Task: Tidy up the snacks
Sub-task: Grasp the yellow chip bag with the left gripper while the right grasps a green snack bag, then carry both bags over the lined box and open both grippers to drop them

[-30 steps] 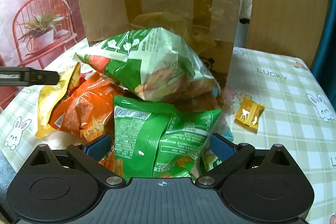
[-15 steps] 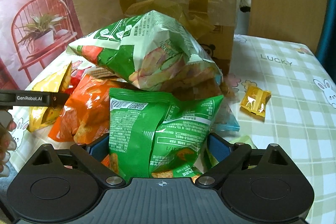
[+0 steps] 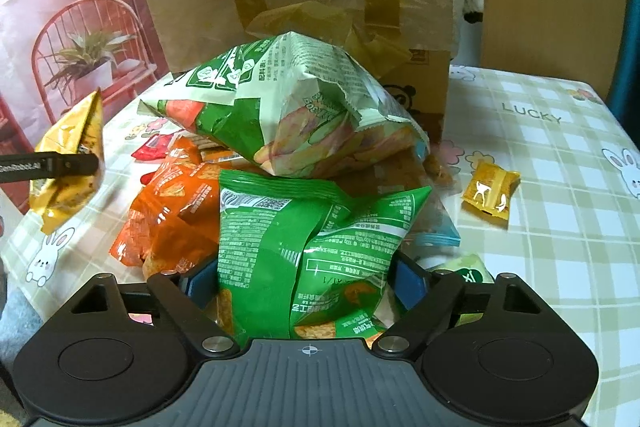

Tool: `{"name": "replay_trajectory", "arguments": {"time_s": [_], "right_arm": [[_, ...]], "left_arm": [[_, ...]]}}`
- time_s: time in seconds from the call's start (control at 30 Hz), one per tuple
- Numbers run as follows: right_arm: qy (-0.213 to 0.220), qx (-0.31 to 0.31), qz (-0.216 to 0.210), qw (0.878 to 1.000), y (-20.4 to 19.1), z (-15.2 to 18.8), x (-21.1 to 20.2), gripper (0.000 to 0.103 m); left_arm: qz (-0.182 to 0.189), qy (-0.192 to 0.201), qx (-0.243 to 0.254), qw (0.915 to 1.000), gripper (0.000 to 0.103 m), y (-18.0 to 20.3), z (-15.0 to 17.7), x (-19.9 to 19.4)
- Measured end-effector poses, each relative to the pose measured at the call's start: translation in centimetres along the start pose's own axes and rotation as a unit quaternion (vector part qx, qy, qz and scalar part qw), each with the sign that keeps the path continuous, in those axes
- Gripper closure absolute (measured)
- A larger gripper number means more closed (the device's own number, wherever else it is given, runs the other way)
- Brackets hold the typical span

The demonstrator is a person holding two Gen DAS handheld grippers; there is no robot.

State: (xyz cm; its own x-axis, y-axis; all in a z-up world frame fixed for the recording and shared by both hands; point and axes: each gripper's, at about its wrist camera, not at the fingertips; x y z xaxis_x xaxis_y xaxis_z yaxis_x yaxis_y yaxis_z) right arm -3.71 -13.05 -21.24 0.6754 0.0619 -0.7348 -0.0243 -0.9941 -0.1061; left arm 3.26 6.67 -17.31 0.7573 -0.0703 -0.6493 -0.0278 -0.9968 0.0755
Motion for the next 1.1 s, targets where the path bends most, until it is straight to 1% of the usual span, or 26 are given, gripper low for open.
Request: {"name": "replay_trajectory", "arguments": {"time_s": [0.33,0.47,0.7,0.73,0.9,0.93,1.1], "right_arm": [[0.007,0.003,0.009,1.000,0.3,1.2,-2.3,0.020],[0.018,0.015,0.020,1.000,1.0,1.6,-3.8,0.020],[0.059,0.031,0.052,0.996,2.9,0.8,-6.8,0.020],[0.070,0.036,0.059,0.995,3.4,0.4,-7.5,0.020],[0.086,0.044,0.071,0.993,4.4,-0.1,-8.4,0.021],[0.096,0.050,0.074,0.991,4.9,-0.3,-8.9,0.021],[0.115,0.054,0.079,0.989,5.7,-0.9,-10.0,0.021]], "left_arm": [[0.008,0.025,-0.004,0.9997,0.024,0.7,0.6,-2.4],[0.015,0.037,-0.006,0.9992,0.024,1.0,0.3,-3.3],[0.026,0.074,-0.001,0.9969,0.024,1.7,-1.6,-4.6],[0.027,0.080,0.000,0.9965,0.024,1.9,-1.9,-4.9],[0.032,0.101,0.005,0.9944,0.024,2.7,-3.2,-5.4],[0.033,0.104,0.005,0.9940,0.024,2.8,-3.3,-5.5],[0.040,0.114,0.008,0.9926,0.024,3.4,-4.2,-5.6]]}}
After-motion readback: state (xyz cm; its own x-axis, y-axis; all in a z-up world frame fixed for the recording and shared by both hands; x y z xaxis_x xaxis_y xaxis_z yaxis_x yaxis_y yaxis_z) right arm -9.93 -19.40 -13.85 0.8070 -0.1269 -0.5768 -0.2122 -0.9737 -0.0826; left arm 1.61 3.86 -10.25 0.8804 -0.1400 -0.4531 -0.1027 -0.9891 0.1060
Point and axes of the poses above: each gripper's, at about its wrist camera, not at the fingertips, and x roughly the way its jaws point, y to its right, z to its underside, and after that the axes turned 4 degrees about -x, right-handed
